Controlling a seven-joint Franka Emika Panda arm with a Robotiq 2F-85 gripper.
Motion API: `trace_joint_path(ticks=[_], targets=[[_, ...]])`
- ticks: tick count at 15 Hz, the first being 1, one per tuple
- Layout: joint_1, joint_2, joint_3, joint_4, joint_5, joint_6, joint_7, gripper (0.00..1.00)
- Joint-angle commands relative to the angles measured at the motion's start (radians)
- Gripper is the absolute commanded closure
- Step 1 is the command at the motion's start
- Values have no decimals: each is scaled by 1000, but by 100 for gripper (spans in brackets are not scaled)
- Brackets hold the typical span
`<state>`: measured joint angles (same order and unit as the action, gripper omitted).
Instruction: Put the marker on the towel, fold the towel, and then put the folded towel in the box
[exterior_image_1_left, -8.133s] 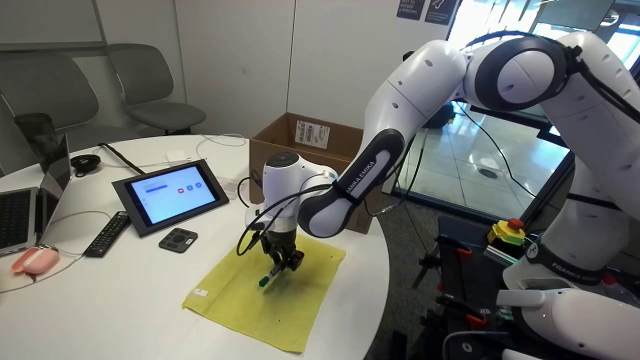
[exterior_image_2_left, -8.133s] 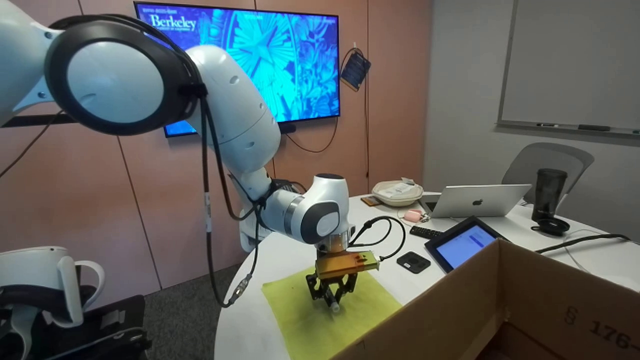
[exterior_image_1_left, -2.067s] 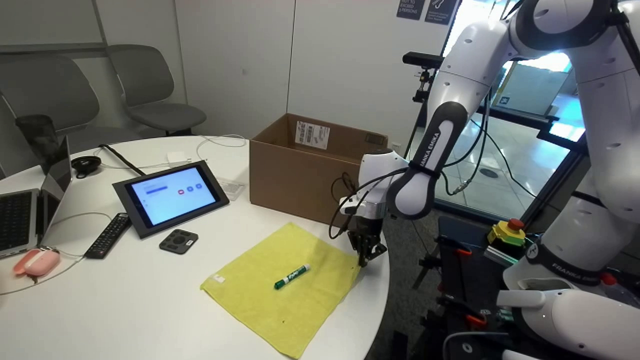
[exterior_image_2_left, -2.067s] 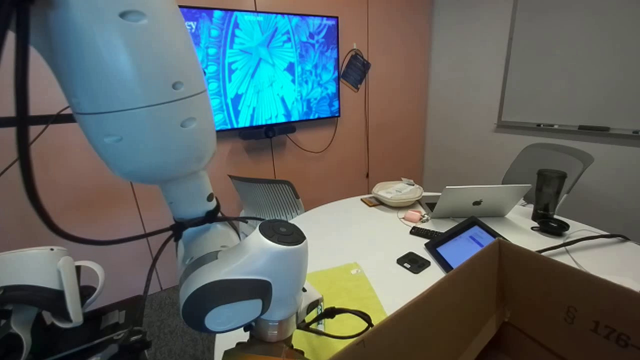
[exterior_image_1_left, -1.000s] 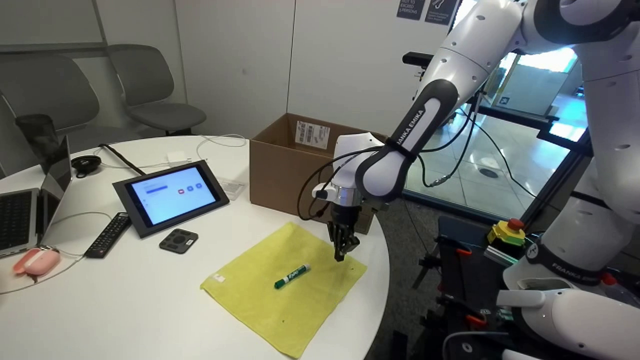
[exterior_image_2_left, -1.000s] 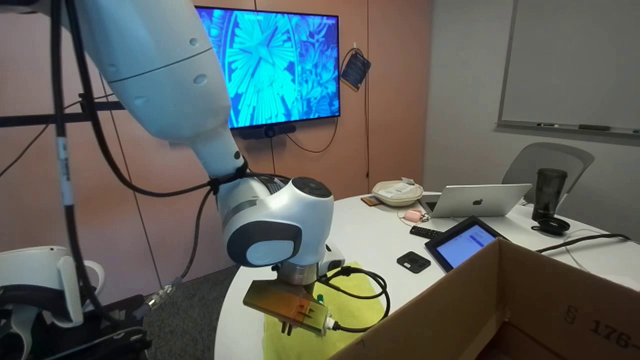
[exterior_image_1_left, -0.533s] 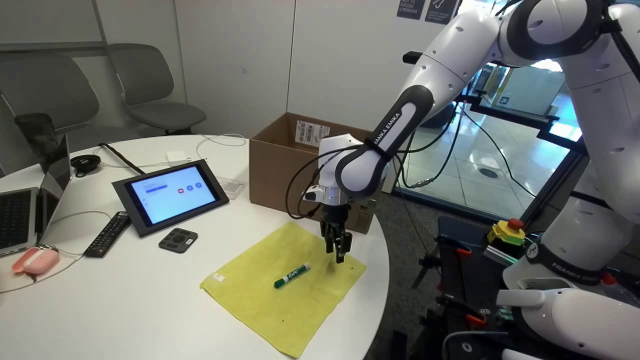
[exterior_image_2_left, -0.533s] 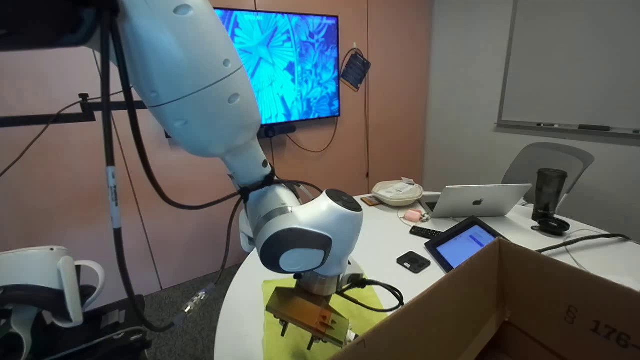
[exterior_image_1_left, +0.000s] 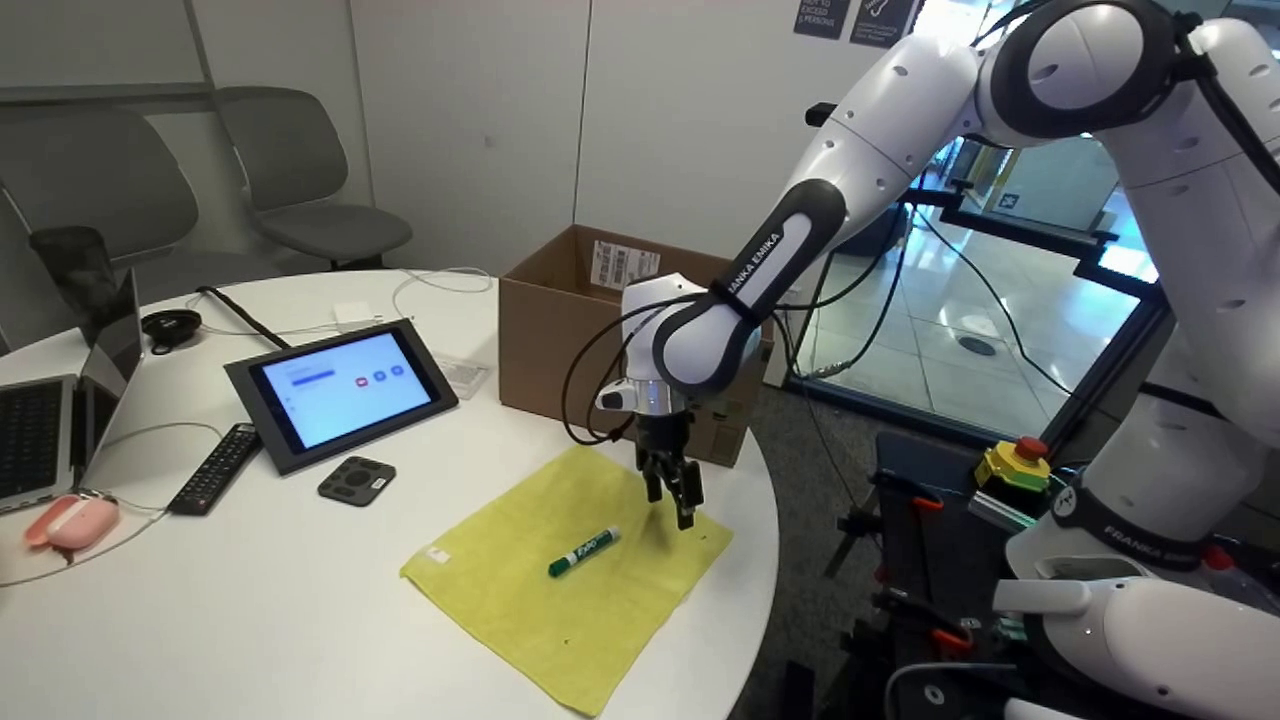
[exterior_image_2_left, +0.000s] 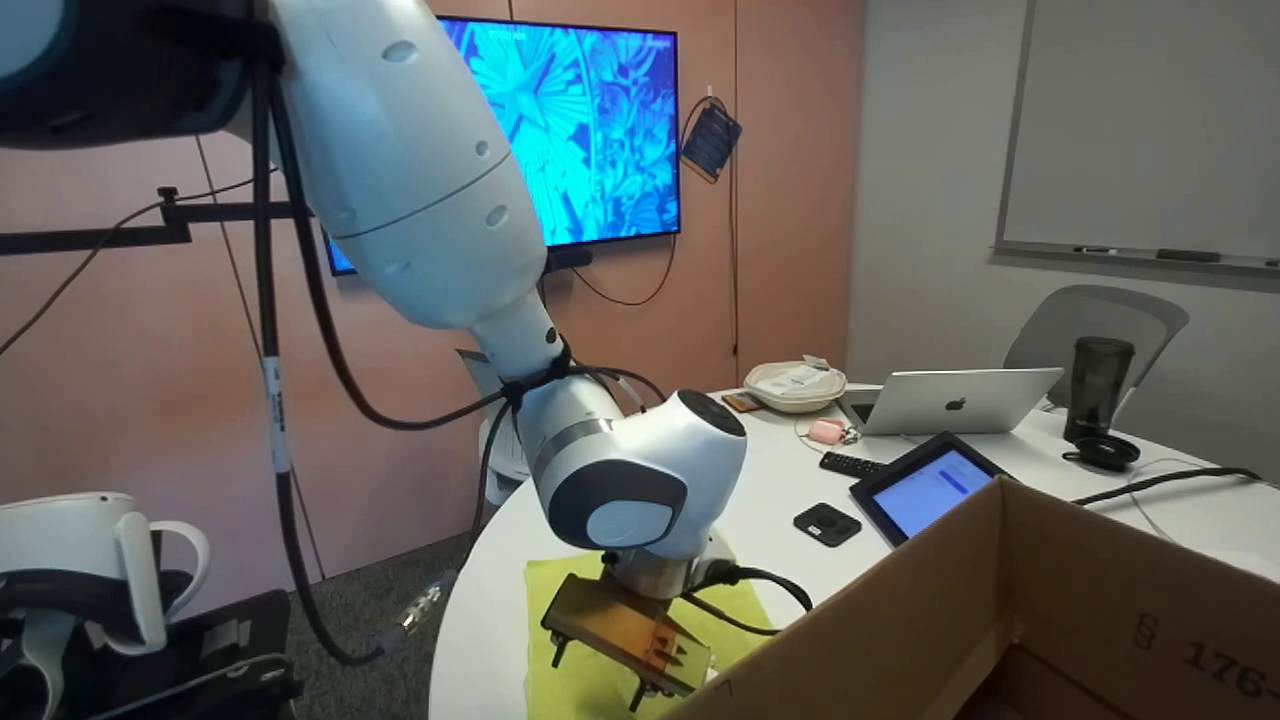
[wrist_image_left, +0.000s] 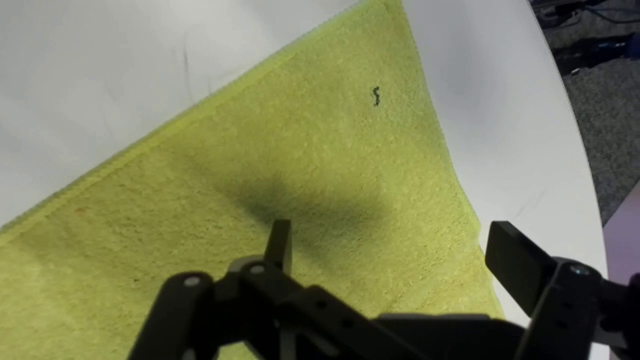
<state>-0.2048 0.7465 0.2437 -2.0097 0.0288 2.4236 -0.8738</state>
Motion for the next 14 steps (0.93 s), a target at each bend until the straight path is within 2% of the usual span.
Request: trace_joint_path(ticks=[1, 8, 10, 14], targets=[[38, -25, -29, -12, -13, -38, 13, 0], [71, -46, -45, -82, -31, -42, 19, 0], [87, -49, -52, -103, -25, -17, 59, 0], [75, -52, -32, -145, 11, 46, 109, 0]])
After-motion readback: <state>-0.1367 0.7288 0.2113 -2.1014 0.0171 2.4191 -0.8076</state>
